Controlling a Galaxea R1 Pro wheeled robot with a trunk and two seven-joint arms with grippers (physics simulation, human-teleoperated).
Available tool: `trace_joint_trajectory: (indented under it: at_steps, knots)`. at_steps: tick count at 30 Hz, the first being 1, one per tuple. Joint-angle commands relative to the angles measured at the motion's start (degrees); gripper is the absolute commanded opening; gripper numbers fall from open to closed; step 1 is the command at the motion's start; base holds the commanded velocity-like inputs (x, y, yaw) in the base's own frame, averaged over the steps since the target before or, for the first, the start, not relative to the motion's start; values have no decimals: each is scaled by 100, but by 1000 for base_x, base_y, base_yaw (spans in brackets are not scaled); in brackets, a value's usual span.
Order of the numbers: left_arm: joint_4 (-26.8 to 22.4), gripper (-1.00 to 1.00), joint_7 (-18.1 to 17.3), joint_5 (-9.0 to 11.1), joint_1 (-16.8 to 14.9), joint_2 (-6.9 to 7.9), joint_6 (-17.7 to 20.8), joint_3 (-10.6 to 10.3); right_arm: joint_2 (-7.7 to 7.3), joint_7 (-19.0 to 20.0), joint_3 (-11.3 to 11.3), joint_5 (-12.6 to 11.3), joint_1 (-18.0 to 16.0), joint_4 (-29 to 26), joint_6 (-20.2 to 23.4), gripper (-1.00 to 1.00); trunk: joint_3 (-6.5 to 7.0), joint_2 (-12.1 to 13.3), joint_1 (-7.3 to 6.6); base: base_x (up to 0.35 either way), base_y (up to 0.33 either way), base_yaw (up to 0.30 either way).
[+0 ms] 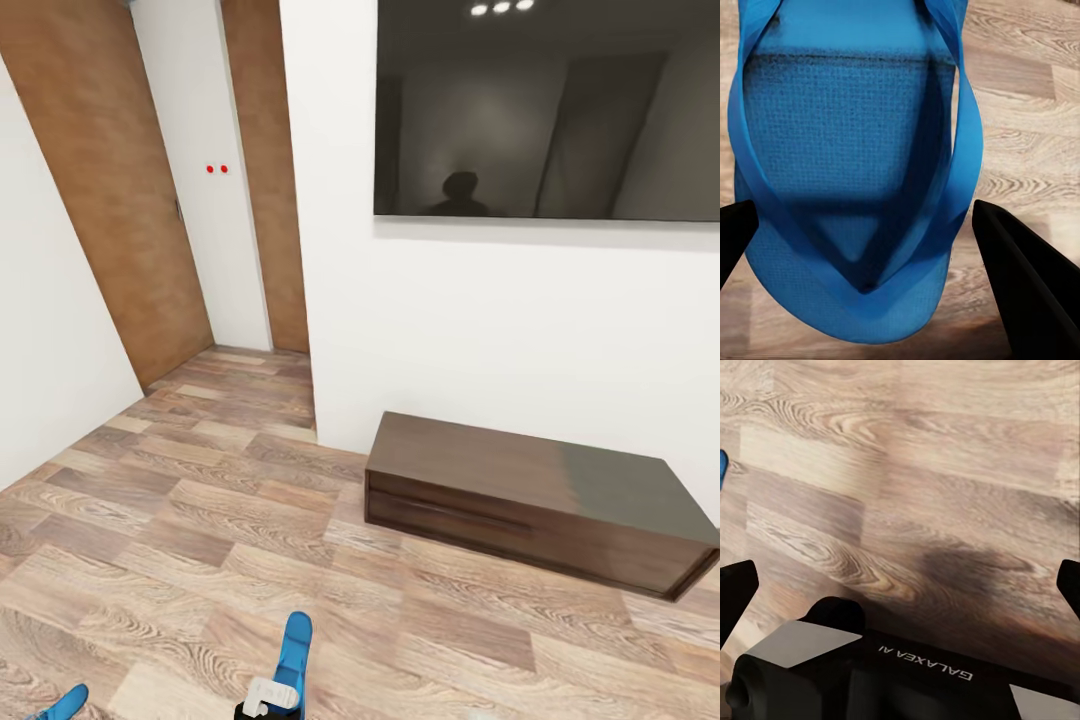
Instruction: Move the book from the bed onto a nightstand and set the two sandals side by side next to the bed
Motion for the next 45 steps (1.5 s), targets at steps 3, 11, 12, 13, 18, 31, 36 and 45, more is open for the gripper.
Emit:
trace_joint_trajectory:
  at_steps: [3, 11, 12, 13, 18, 31, 36, 45]
  knots:
    - [7, -100, 5, -14, -5, 0, -32, -13, -3, 12, 45, -61, 1, -13, 41, 100, -5, -2, -1, 0, 0, 284]
    - [7, -100, 5, -14, -5, 1, -32, -13, 1, 12, 45, -61, 1, -12, 41, 100, -5, -2, -1, 0, 0, 265]
    - [7, -100, 5, -14, -5, 0, -32, -13, 0, 12, 45, -61, 1, -12, 41, 100, -5, -2, -1, 0, 0, 148]
    - [7, -100, 5, -14, -5, -1, -32, -13, -2, 12, 45, -61, 1, -12, 41, 100, -5, -2, -1, 0, 0, 95]
    - [7, -100, 5, -14, -5, -1, -32, -13, -1, 12, 45, -61, 1, -12, 41, 100, -5, -2, -1, 0, 0, 32]
    - [11, -100, 4, 87, 20, -78, -32, 82, -85, 52, 37, -52, 10, 114, 41, 100, -5, -2, -1, 0, 0, 1]
    - [8, -100, -2, 217, 17, -82, -32, 138, -84, 54, 37, -52, 10, 179, 41, 100, -5, -2, -1, 0, 0, 0]
    - [7, -100, -4, 473, 18, -80, -32, 154, -84, 41, 37, -52, 10, 207, 41, 100, -5, -2, -1, 33, 12, 0]
